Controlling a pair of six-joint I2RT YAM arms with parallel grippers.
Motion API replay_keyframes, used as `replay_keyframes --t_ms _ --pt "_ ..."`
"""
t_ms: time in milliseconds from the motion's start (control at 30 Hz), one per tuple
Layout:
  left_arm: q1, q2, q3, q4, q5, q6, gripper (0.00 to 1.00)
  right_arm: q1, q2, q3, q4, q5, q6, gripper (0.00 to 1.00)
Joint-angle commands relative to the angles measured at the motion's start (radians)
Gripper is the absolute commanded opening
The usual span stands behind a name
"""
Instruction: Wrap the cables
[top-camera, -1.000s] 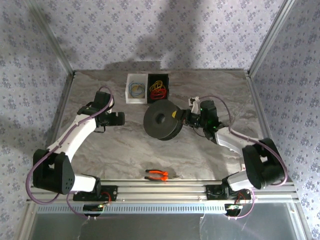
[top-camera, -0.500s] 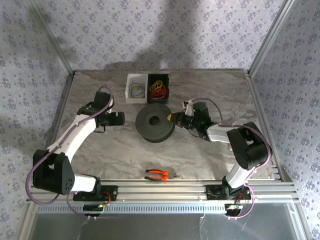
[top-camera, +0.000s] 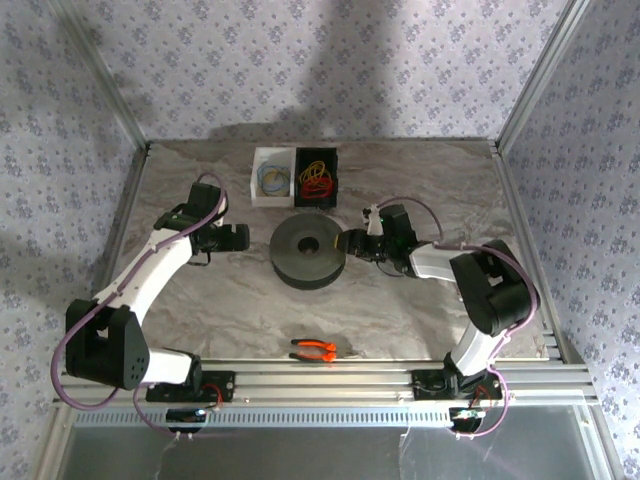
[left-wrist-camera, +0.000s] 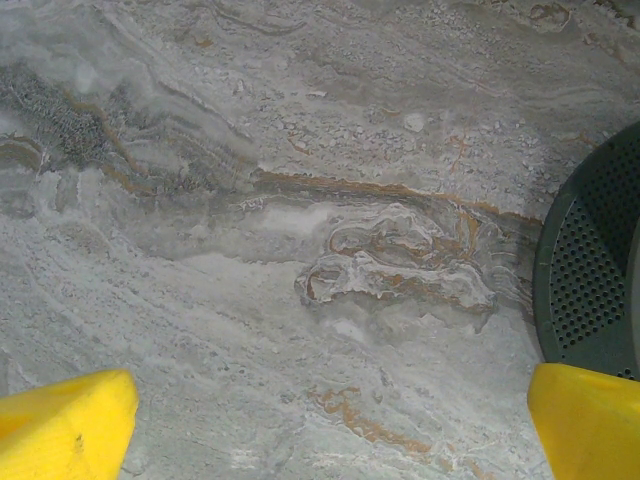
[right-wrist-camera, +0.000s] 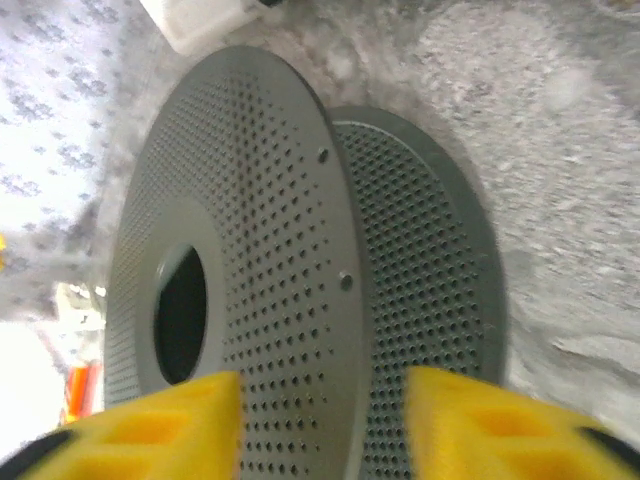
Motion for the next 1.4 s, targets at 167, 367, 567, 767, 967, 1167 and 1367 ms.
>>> replay_keyframes --t_ms 167,367,567,767,967,1167,1367 --pt "-0.014 -0.009 0.027 -0.042 -0.014 0.018 1.0 0.0 -0.172 0.244 -0.414 0.174 -0.34 0.97" --pt "-0.019 -0.007 0.029 -0.042 -0.005 0.018 1.0 -0.013 -0.049 0.482 -0.502 0.202 -0.406 1.0" --pt "-0.021 -0.019 0.027 -0.051 -0.013 0.023 1.0 -0.01 0.153 0.728 -0.564 0.18 -0.377 1.0" --pt "-0.021 -0.033 0.019 -0.052 -0.021 0.026 1.0 0.008 0.289 0.871 -0.592 0.228 -0.338 1.0" --pt "-0.021 -0.035 0.015 -0.05 -0.021 0.029 1.0 0.015 0.406 0.998 -0.635 0.253 -0.357 0.91" --pt "-0.021 -0.041 0.008 -0.048 -0.023 0.029 1.0 0.022 0.486 1.076 -0.683 0.29 -0.378 0.74" --pt "-0.021 -0.041 0.007 -0.049 -0.024 0.029 1.0 0.023 0.541 1.132 -0.712 0.32 -0.398 0.65"
